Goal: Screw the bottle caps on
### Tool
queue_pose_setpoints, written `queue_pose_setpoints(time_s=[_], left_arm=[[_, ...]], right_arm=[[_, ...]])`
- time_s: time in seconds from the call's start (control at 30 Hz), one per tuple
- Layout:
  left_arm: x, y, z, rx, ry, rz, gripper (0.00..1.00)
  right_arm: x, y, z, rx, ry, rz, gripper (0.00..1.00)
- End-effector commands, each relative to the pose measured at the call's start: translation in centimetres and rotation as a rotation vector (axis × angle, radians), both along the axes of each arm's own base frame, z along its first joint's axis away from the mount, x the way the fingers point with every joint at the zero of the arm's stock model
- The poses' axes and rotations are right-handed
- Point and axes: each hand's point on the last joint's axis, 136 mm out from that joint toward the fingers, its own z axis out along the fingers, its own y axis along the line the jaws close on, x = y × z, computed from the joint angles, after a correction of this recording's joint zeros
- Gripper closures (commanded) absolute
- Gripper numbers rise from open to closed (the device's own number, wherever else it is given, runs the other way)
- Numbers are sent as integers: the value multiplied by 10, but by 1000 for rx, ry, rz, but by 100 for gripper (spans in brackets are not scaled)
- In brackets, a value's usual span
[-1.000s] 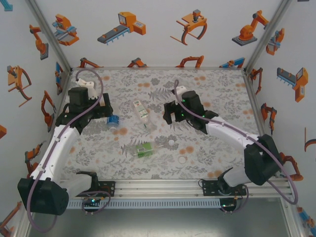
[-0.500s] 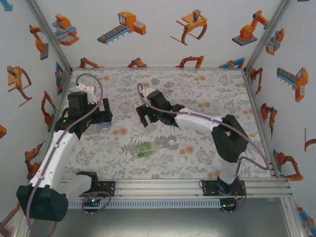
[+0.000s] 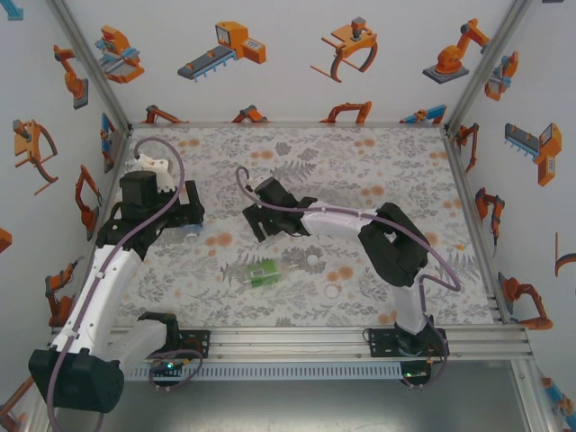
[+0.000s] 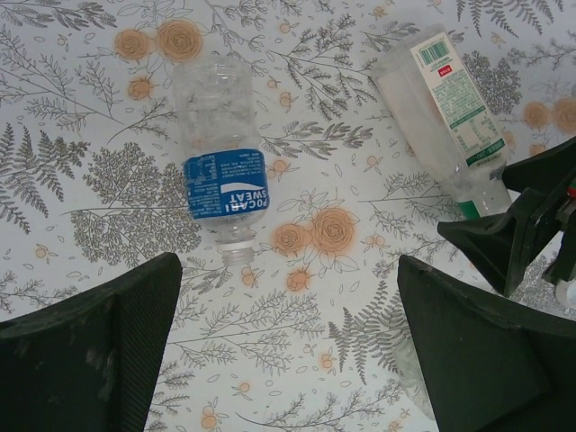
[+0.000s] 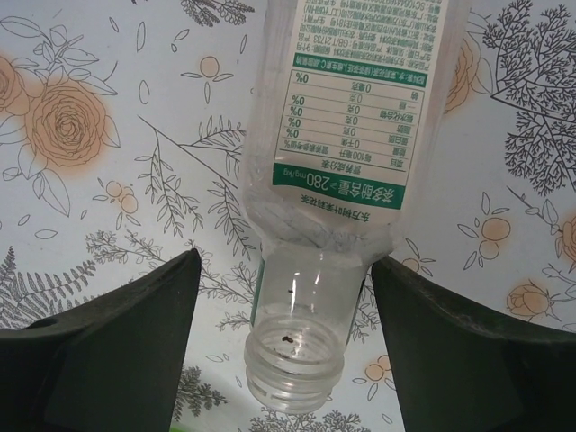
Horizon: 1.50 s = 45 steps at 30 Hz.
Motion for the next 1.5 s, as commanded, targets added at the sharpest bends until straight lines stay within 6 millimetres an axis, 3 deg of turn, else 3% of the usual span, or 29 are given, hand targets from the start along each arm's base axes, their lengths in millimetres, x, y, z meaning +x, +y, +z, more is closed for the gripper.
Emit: queue_pose_setpoints(time_s=[0.0, 0.57, 0.77, 0.97, 1.1, 1.2, 1.47], left_arm=[[0, -1, 7, -25, -30, 4, 3], [-1, -1, 4, -23, -21, 4, 3], [-1, -2, 2, -21, -13, 2, 3], [1, -3, -14, -8, 65, -3, 3], [2, -9, -18, -11, 94, -37, 3], [3, -13, -17, -16, 93, -67, 3], [0, -49, -1, -78, 58, -283, 3]], right_arm=[[-4, -3, -11, -16, 14, -25, 33], [-9, -11, -37, -53, 38, -50, 45], [-7, -11, -30, -47, 18, -56, 53], [-7, -23, 0, -72, -69, -31, 56], [-11, -41, 26, -142, -158, 24, 62], [-17, -53, 44, -197, -223, 98, 64], [-50, -76, 86, -323, -378, 404, 65]])
